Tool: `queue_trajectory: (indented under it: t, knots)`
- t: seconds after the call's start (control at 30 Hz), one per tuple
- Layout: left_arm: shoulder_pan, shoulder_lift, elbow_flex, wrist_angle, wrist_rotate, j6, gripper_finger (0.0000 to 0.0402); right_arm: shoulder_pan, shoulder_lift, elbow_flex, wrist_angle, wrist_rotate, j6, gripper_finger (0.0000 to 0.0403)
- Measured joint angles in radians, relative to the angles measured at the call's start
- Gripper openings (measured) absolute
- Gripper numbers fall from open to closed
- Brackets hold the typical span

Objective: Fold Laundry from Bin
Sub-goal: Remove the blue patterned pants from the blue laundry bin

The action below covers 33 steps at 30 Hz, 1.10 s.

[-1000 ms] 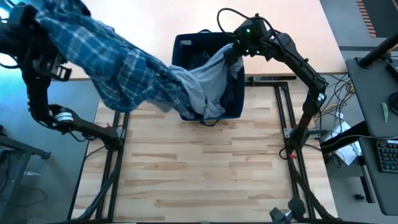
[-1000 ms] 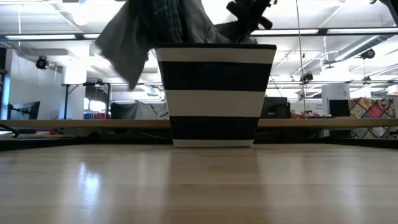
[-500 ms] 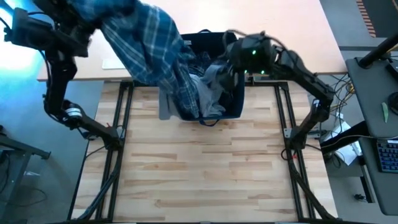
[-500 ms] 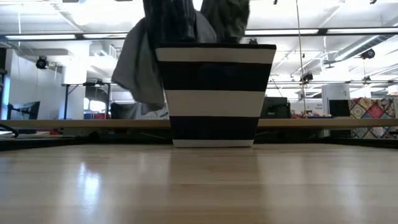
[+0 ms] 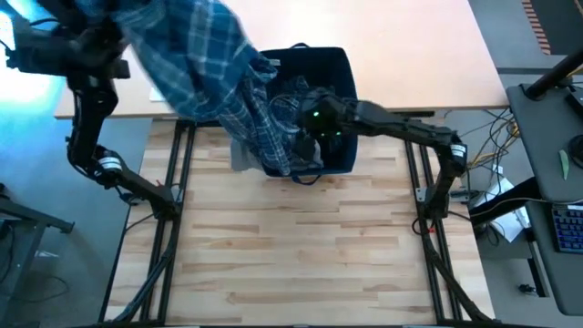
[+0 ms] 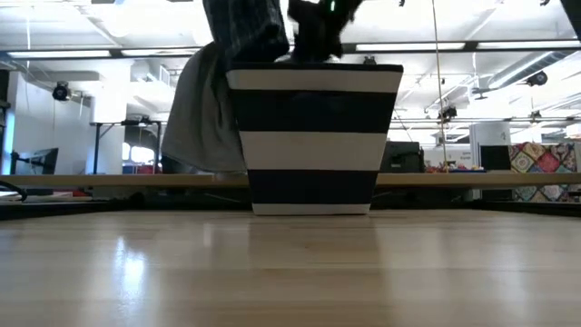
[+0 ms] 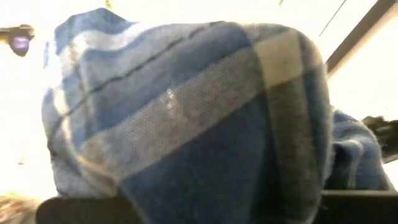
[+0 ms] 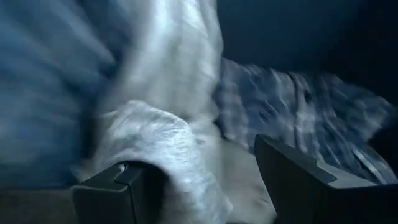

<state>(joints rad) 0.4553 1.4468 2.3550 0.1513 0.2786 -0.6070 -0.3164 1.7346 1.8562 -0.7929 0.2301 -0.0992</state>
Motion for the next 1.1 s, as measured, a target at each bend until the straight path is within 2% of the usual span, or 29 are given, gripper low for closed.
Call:
queue_trajectory:
  t: [0.2,0.27,0.33,0.4,0.47,0.63,0.7,0.77,0.87,1.0,1.1]
  knots:
    - [0.0,-0.055,0.001,0.088,0.028,-0.068,0.002,-0.105,-0.003,-0.074,-0.012,0.291,-0.074,0.0235]
    - [0.0,-0.08,0.001,0.092,0.026,-0.065,0.002,-0.145,-0.018,-0.074,-0.038,0.347,-0.068,0.0235]
    - [0.0,-0.105,0.001,0.105,0.021,-0.059,0.002,-0.184,-0.036,-0.049,-0.068,0.351,-0.022,0.0236]
    - [0.0,-0.128,0.001,0.131,0.02,-0.039,0.002,-0.213,-0.06,-0.018,-0.093,0.328,0.041,0.0238]
    - [0.0,-0.158,0.001,0.142,0.019,-0.002,0.002,-0.232,-0.08,0.014,-0.105,0.255,0.085,0.0242]
    - [0.0,-0.211,0.003,0.085,0.067,0.072,0.002,-0.246,-0.098,0.091,-0.107,-0.101,0.133,0.0259]
    - [0.0,-0.22,0.004,0.005,0.09,0.075,0.002,-0.243,-0.098,0.115,-0.106,-0.246,0.134,0.0267]
    - [0.0,-0.217,0.001,-0.121,0.13,0.075,0.002,-0.232,-0.098,0.126,-0.105,-0.312,0.126,0.0273]
    - [0.0,-0.197,-0.003,-0.346,0.224,0.082,0.002,-0.217,-0.098,0.128,-0.125,-0.26,0.102,0.0281]
    - [0.0,-0.178,-0.005,-0.675,0.329,0.133,0.002,-0.211,-0.106,0.131,-0.188,-0.103,0.054,0.0288]
    - [-0.005,-0.178,-0.008,-0.915,0.38,0.194,0.002,-0.213,-0.113,0.132,-0.229,-0.079,0.049,0.0292]
